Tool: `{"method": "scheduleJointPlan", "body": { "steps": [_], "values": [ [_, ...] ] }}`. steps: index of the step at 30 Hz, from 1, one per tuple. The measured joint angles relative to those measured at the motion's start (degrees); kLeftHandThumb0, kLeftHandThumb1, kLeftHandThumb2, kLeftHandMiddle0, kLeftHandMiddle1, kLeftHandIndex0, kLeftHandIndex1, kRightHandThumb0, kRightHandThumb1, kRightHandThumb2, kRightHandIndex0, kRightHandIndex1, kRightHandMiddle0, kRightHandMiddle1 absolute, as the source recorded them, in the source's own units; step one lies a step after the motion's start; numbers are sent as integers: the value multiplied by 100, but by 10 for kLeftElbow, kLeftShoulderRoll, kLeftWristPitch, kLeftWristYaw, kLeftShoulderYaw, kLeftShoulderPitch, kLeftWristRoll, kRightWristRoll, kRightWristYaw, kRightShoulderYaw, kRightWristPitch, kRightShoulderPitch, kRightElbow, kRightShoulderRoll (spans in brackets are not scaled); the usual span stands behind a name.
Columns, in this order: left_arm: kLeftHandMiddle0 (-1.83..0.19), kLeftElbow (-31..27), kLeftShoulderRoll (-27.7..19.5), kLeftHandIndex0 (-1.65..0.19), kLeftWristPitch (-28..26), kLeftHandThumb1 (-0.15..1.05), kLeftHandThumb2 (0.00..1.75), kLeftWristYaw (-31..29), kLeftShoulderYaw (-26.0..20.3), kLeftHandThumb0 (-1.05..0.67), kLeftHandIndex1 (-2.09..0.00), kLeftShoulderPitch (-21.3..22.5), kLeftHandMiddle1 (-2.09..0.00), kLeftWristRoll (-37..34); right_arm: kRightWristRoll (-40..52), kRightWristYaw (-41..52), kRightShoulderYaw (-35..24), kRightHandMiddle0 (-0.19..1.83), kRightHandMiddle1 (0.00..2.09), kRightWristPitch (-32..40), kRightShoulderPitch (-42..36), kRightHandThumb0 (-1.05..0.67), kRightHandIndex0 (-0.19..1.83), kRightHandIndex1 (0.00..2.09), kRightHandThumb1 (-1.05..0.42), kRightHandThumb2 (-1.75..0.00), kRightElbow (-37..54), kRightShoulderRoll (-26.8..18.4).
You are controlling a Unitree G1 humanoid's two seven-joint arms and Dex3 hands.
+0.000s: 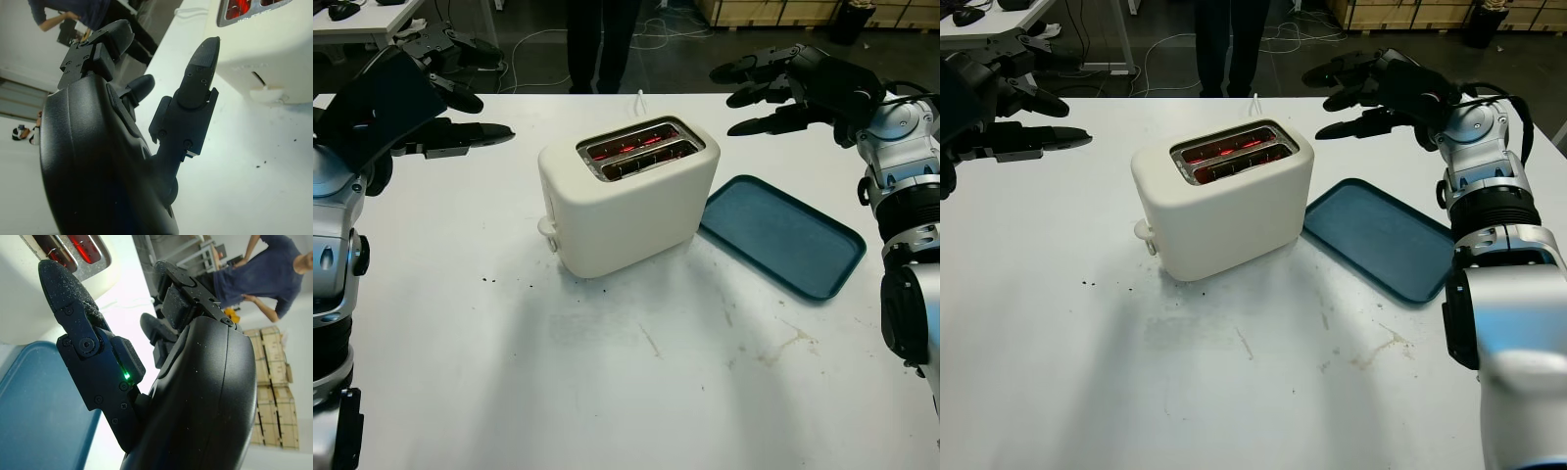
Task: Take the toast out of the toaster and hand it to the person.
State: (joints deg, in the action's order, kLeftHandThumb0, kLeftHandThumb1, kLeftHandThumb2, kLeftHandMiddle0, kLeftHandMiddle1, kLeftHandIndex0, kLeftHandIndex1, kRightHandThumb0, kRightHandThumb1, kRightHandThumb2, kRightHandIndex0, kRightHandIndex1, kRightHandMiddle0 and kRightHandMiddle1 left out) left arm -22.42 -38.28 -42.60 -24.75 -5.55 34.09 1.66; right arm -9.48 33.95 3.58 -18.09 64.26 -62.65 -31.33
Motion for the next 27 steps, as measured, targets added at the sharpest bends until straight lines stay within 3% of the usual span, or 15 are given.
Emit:
{"method": "scheduleJointPlan", "body": {
  "steps": [27],
  "values": [
    [0, 0, 0, -9, 0, 80, 0, 0, 0, -32, -84, 0, -127, -1, 1, 0, -11, 63, 1, 0, 0, -83, 34, 65, -72, 0, -2, 0]
  ]
}}
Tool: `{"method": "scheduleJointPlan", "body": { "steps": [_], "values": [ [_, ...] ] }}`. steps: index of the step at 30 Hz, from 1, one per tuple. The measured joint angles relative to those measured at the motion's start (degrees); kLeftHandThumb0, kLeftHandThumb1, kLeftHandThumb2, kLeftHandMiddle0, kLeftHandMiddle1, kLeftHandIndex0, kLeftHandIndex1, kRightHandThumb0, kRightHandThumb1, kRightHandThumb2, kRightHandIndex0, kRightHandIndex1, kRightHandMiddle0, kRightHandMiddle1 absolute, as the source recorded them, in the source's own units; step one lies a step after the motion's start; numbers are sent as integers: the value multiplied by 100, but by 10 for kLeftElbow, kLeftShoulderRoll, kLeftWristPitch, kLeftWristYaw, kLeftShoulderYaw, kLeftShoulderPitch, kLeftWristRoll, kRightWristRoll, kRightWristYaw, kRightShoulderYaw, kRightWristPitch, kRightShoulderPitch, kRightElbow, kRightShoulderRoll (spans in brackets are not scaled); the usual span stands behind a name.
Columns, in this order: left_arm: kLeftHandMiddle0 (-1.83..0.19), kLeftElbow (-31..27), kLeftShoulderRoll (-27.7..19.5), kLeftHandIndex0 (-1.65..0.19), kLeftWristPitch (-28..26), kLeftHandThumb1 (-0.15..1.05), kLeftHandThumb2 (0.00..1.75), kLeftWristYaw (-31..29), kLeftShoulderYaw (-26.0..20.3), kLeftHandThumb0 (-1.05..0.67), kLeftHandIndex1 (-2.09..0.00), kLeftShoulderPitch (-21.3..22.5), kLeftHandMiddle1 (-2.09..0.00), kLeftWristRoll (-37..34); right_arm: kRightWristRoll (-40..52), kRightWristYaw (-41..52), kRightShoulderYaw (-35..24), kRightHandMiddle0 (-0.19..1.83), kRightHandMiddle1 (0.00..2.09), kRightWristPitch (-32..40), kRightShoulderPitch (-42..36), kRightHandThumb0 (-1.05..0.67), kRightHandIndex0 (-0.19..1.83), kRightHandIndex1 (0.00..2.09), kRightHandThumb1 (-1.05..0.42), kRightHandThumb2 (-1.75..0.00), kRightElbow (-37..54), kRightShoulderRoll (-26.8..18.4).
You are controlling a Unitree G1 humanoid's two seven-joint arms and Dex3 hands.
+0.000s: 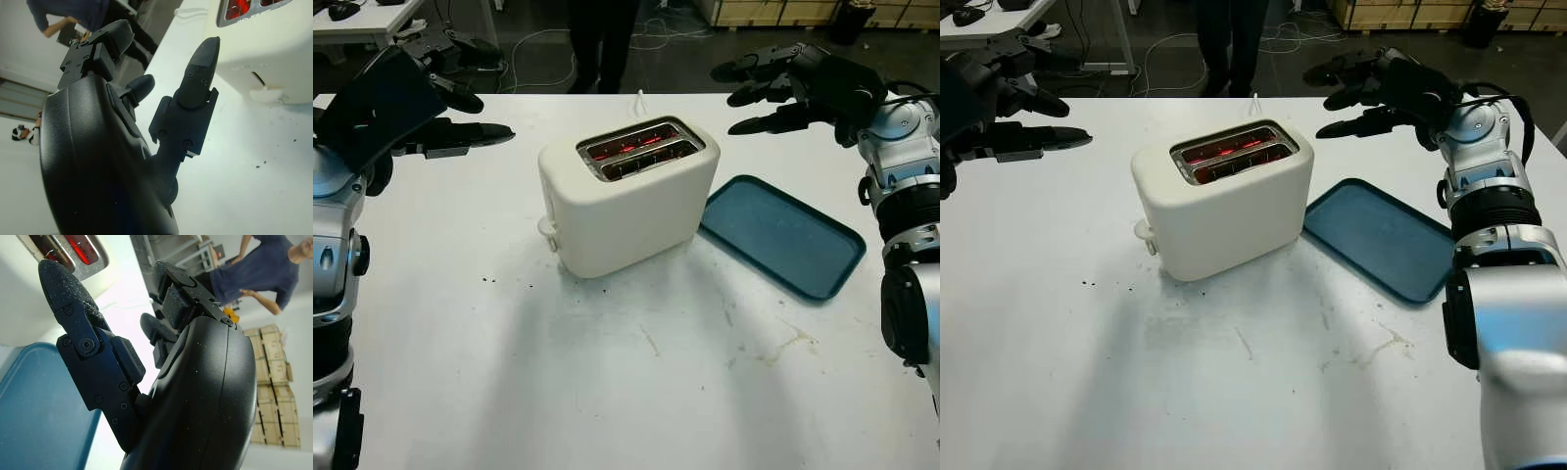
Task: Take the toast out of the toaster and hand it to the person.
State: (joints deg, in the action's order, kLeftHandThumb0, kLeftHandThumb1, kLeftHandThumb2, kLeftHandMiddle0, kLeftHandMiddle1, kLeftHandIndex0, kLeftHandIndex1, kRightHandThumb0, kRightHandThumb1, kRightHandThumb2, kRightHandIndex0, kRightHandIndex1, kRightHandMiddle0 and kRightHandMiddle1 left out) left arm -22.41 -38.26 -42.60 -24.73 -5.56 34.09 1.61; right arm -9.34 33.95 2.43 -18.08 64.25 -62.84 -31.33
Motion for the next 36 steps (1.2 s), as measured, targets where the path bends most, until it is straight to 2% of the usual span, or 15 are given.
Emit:
{"method": "scheduleJointPlan", "body": {
  "steps": [36],
  "values": [
    [0, -1, 1, -10, 0, 80, 0, 1, -1, -32, -83, 0, -128, 1, -2, -6, -4, 63, 1, -1, 0, -83, 35, 65, -73, 0, -8, 0]
  ]
}}
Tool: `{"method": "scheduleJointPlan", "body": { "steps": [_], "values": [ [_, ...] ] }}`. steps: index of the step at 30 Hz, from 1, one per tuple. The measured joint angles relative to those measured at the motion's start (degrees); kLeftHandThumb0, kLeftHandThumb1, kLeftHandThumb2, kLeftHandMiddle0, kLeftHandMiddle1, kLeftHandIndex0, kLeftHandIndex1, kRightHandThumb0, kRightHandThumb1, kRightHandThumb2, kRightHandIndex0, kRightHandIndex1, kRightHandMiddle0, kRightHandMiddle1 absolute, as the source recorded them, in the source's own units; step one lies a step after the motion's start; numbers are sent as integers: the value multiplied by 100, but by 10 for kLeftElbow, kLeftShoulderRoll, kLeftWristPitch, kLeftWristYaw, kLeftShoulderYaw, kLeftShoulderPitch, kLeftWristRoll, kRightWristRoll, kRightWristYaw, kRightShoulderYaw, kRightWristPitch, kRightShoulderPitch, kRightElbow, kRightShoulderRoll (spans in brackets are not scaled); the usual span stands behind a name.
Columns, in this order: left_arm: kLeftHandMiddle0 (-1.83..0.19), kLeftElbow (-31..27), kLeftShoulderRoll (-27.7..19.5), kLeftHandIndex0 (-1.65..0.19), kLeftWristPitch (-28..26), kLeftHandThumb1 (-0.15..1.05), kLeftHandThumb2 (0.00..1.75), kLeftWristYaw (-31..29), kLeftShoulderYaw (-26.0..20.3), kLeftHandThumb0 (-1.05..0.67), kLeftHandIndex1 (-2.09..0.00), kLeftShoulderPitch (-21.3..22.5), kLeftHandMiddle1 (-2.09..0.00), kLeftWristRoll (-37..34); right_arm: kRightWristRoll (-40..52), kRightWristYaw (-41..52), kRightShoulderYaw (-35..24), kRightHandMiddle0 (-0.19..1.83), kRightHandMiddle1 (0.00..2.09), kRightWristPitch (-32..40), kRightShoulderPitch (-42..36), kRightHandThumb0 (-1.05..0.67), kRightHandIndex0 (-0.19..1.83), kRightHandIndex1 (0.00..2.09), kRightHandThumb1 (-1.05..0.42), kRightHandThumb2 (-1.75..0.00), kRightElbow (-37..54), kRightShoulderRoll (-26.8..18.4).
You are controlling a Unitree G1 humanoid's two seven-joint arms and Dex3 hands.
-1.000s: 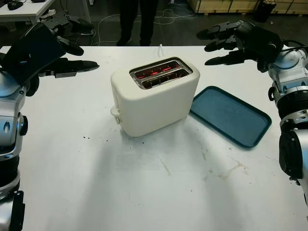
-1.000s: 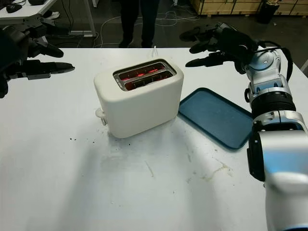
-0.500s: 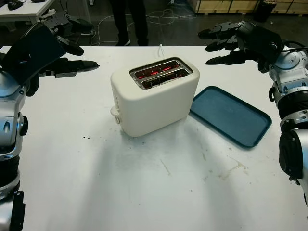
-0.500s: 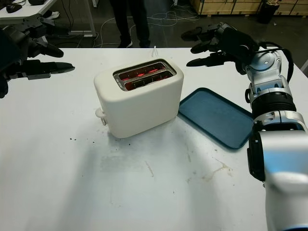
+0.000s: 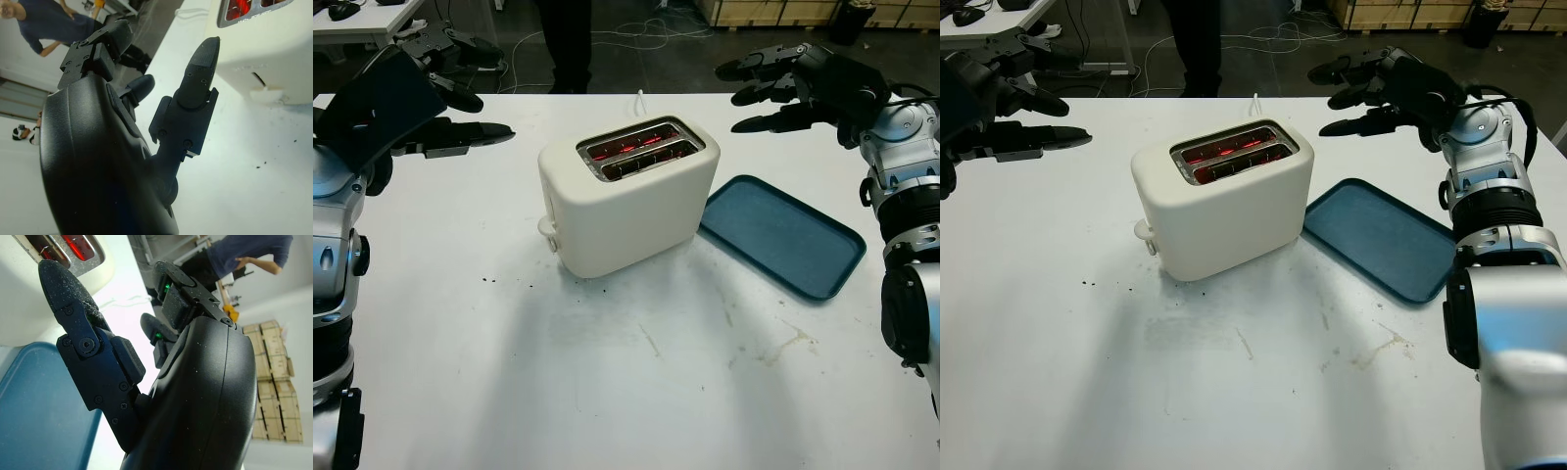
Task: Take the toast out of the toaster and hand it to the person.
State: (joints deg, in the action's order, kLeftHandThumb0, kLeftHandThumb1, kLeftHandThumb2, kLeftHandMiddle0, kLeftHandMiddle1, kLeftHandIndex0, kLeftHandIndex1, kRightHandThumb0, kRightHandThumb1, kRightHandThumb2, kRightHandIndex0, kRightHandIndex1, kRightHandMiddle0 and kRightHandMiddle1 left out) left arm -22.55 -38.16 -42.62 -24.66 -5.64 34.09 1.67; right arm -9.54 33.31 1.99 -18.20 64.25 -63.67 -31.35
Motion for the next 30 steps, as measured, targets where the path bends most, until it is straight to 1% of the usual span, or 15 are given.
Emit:
{"method": "scheduleJointPlan", "body": {
  "steps": [4, 17, 30],
  "values": [
    [0, -1, 0, -10, 0, 80, 0, 0, 0, -32, -83, 0, -127, 0, 0, -1, 2, 64, 1, -2, 0, -85, 37, 65, -73, 0, 0, 0],
    [0, -1, 0, -9, 0, 80, 0, 0, 0, -33, -84, 0, -129, 0, 0, 0, 5, 62, 0, -3, 0, -81, 33, 64, -72, 0, 0, 0],
    [0, -1, 1, -10, 0, 80, 0, 0, 0, -31, -85, 0, -131, 0, 0, 2, 4, 64, 1, -3, 0, -84, 35, 69, -72, 0, 0, 0]
  ]
}}
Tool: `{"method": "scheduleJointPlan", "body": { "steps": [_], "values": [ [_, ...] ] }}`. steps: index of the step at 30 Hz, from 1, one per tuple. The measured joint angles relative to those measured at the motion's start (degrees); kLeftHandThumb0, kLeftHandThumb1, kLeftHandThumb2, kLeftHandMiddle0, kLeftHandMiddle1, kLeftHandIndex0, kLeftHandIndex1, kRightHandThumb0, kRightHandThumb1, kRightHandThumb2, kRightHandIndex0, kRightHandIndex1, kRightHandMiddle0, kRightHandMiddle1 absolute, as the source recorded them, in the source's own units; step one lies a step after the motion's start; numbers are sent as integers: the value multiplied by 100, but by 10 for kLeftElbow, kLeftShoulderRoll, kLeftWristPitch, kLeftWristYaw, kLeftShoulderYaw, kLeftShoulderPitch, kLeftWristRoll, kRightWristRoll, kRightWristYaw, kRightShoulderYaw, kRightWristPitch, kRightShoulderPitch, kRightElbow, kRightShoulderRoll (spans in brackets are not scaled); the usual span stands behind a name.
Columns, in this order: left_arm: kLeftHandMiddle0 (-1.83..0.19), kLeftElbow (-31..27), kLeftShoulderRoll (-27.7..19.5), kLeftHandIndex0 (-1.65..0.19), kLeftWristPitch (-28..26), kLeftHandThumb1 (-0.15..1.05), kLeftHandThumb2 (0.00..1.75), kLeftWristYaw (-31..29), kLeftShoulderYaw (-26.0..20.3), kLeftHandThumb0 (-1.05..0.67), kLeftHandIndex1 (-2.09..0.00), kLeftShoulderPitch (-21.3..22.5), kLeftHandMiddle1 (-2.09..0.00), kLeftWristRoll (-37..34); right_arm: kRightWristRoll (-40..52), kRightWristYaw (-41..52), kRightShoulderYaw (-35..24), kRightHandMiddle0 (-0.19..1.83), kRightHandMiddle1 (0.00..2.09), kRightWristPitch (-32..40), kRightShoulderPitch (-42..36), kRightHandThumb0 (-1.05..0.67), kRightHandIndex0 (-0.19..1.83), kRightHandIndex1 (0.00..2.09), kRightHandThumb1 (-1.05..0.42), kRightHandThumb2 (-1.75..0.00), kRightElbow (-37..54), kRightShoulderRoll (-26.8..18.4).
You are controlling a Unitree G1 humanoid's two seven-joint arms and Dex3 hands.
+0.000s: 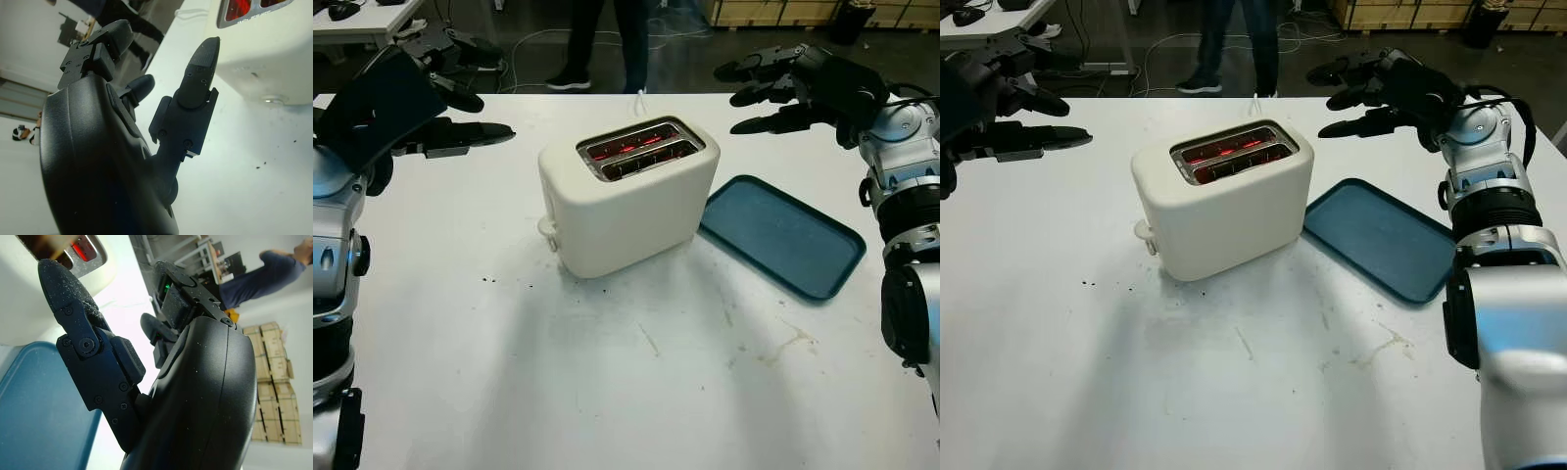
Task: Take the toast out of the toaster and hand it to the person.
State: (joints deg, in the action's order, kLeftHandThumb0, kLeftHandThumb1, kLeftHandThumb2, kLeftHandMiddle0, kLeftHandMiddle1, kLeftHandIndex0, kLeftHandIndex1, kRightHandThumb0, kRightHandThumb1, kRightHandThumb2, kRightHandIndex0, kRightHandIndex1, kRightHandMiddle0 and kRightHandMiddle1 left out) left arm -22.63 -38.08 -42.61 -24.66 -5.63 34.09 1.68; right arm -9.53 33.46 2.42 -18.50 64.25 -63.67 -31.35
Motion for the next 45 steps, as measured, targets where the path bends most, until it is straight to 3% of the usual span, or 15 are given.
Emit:
{"method": "scheduleJointPlan", "body": {
  "steps": [24, 35, 45],
  "values": [
    [0, -2, 0, -11, 0, 80, 0, 2, 0, -31, -83, 0, -128, 0, 0, 1, 0, 63, 0, 1, 2, -79, 31, 67, -68, 0, 5, 0],
    [-1, -2, 0, -11, 0, 80, 0, 4, 0, -31, -83, 0, -128, 0, -66, -80, 55, 84, 5, -93, 43, -66, 70, 48, -65, 0, 55, 12],
    [0, -2, 0, -11, 0, 80, 0, 6, 0, -32, -82, 0, -127, 0, -140, -116, 123, 88, 4, -144, 64, -63, 81, 38, -69, -1, 46, 27]
  ]
}}
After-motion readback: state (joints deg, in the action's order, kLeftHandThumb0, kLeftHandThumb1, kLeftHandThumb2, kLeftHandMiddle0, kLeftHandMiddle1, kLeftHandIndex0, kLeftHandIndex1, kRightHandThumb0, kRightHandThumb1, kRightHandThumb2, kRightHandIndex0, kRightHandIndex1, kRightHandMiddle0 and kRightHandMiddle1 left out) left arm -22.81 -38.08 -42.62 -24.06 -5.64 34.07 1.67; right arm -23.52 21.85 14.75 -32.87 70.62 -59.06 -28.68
